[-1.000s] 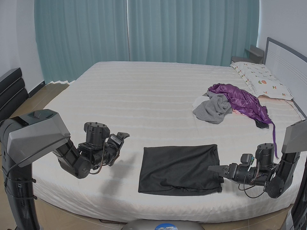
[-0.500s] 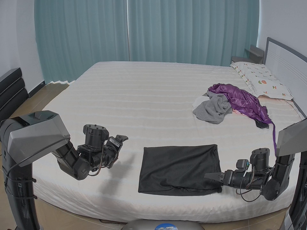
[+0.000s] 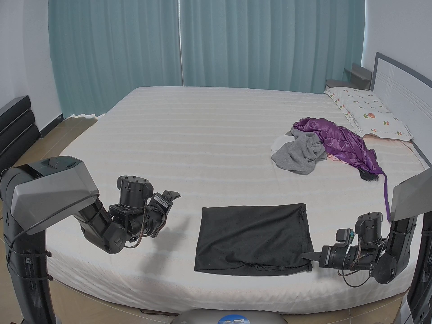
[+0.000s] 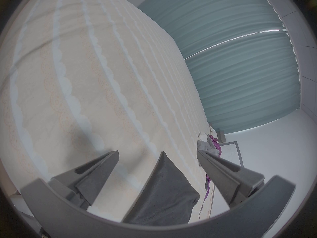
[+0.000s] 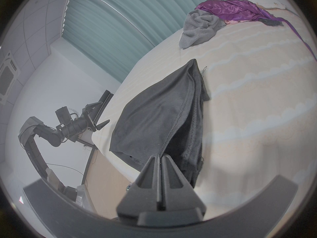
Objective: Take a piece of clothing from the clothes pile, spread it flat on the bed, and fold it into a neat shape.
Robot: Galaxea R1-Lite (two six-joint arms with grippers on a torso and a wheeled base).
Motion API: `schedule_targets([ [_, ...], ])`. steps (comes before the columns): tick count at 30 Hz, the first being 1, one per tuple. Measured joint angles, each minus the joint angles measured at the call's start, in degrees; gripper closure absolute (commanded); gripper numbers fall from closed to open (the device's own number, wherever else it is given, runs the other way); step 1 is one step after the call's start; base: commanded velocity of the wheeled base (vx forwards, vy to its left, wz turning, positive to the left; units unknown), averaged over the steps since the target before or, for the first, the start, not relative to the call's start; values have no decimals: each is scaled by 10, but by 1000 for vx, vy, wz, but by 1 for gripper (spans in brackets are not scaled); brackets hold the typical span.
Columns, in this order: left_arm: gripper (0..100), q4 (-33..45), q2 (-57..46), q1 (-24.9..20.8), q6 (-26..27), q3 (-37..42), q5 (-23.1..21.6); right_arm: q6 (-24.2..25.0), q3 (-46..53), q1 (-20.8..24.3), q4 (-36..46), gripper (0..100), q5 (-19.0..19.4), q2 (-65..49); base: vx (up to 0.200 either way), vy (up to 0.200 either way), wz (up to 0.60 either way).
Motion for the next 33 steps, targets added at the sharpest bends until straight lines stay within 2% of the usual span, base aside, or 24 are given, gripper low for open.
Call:
schedule_targets([
  [10, 0, 0, 0, 0, 1, 0, 0, -26, 22, -11, 3, 100, 0, -12, 0, 0, 0],
  [19, 0, -1, 1, 0, 2, 2, 0, -74, 41, -23, 7, 100, 1, -21, 0, 0, 0],
  [33, 0, -1, 1, 0, 2, 3, 0, -108, 53, -40, 7, 100, 1, -21, 0, 0, 0],
])
